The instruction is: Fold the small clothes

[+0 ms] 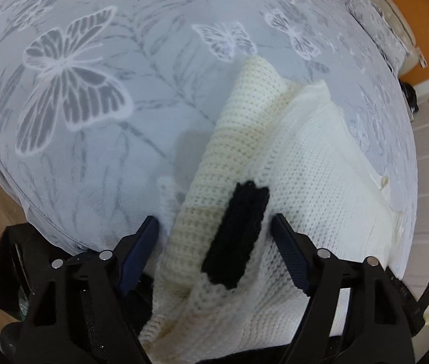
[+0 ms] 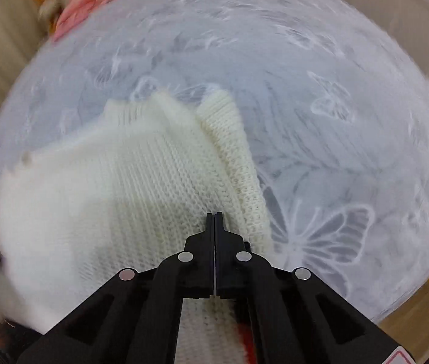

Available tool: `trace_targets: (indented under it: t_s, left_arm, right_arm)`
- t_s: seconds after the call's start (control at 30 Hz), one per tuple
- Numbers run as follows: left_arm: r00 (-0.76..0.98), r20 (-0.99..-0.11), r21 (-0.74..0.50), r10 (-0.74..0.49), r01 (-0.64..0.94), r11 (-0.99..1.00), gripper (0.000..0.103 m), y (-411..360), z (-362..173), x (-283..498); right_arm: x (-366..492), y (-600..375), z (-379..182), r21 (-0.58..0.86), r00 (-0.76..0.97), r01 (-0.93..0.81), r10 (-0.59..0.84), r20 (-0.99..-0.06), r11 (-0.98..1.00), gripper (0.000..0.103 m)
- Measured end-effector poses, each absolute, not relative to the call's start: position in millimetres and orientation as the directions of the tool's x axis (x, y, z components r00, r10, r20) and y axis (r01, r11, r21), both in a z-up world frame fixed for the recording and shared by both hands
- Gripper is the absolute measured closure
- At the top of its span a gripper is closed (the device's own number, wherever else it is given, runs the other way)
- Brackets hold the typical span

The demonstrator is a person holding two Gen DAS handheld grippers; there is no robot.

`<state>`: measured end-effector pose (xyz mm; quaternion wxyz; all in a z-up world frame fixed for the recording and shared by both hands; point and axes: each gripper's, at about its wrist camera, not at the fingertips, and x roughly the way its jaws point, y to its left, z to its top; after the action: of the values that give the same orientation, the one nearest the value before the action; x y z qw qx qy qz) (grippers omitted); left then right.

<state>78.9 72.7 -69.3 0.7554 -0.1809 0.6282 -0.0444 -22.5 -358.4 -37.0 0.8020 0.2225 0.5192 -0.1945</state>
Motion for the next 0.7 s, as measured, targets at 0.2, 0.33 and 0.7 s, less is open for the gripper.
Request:
trace_targets:
  t_s: [0.2,0.33,0.7]
  left_arm:
    - [0.211,-0.944,-0.285,-0.253,-0.135,0.949,0.025,63.6,-71.4,79.8]
    - [0.208,-0.948,-0.269,-0.24,-0.127,0.955,0.025,60.6,-72.6,82.6]
    - [0.275,-0.852,-0.482,-0.445,-0.081,0.872,0.083,57.9,-20.9,76.9]
  right_arm:
    - [7.4,-351.1,-53.4,0.124,0.353,0.423,-0.038,-0.935,0.897,0.103]
    - [-2.6,-380.9,-44.2,0.249,0.399,0.514,0.029,-0.917,0.82,0.103]
    - [13.3,-224.6,-42.8,0.233,0.379,0.172,0.154,-0.912,0.957,0.093]
